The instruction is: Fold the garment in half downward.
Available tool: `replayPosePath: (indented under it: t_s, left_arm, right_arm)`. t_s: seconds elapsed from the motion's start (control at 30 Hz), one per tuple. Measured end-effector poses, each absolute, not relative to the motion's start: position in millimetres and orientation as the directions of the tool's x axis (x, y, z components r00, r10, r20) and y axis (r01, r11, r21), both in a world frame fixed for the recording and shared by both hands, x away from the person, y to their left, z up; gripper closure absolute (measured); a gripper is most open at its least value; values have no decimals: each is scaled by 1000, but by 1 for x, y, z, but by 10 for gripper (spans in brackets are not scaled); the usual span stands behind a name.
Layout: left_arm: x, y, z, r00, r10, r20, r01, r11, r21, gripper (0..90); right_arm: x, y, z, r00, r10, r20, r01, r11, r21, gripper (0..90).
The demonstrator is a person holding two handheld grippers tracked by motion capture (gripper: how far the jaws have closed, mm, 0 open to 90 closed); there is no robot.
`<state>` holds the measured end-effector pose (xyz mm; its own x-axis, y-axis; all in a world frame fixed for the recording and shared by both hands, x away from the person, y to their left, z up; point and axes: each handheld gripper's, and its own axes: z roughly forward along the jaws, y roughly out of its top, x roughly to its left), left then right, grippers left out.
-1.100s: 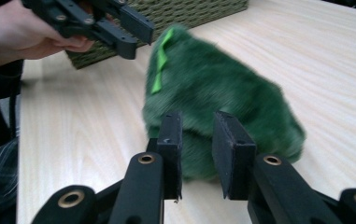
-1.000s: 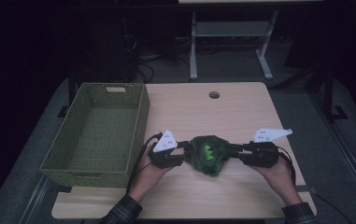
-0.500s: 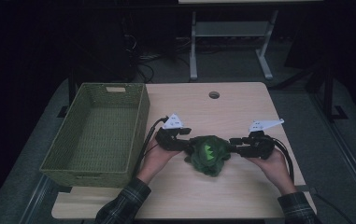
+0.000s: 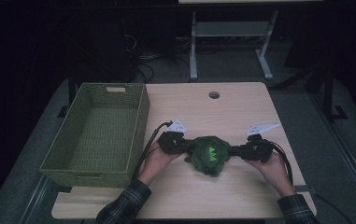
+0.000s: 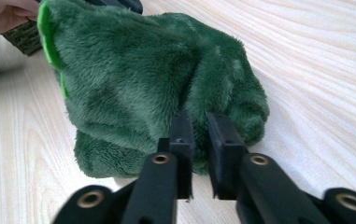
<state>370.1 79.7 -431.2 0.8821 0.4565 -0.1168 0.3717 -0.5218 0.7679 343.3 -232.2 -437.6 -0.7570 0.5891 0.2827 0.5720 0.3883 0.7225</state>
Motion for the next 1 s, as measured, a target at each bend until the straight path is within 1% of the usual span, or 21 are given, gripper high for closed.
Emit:
replayPosePath:
  t_s: [0.07,0.13,0.3,0.5,0.53,0.63,0.73,0.87,0.93,0.97,1.0]
  left_arm:
    - [369,80,-429,883,455,-116,370,-522,769,870]
    - [368,82,-425,882,453,-125,372,-510,776,878]
    - [359,90,-410,879,451,-153,384,-481,788,879]
    - [343,97,-411,884,430,-184,396,-477,785,878]
    - [340,98,-412,884,429,-188,398,-476,784,878]
    - [333,101,-421,882,432,-189,406,-489,772,878]
    - [328,103,-432,878,432,-207,421,-490,763,877]
    - [320,104,-443,885,419,-202,412,-507,757,876]
    - [317,103,-452,889,422,-177,405,-544,735,876]
    - [317,103,-452,889,422,-177,405,-544,735,876]
    - [317,102,-456,891,425,-158,396,-560,728,876]
  right_arm:
    - [343,-232,-437,-764,581,279,562,389,729,840]
    - [342,-233,-435,-770,574,279,555,385,738,840]
    - [334,-236,-426,-780,552,295,546,369,752,836]
    - [320,-235,-418,-797,521,305,539,387,748,830]
    - [313,-233,-416,-802,513,307,537,395,745,831]
    - [308,-230,-417,-808,501,310,535,407,740,831]
    - [303,-225,-427,-805,503,314,549,433,715,831]
    - [295,-219,-437,-807,495,321,556,456,695,832]
    - [289,-214,-443,-814,487,317,551,474,687,834]
    - [289,-214,-443,-814,487,317,551,474,687,834]
    - [288,-211,-448,-811,492,317,559,491,668,837]
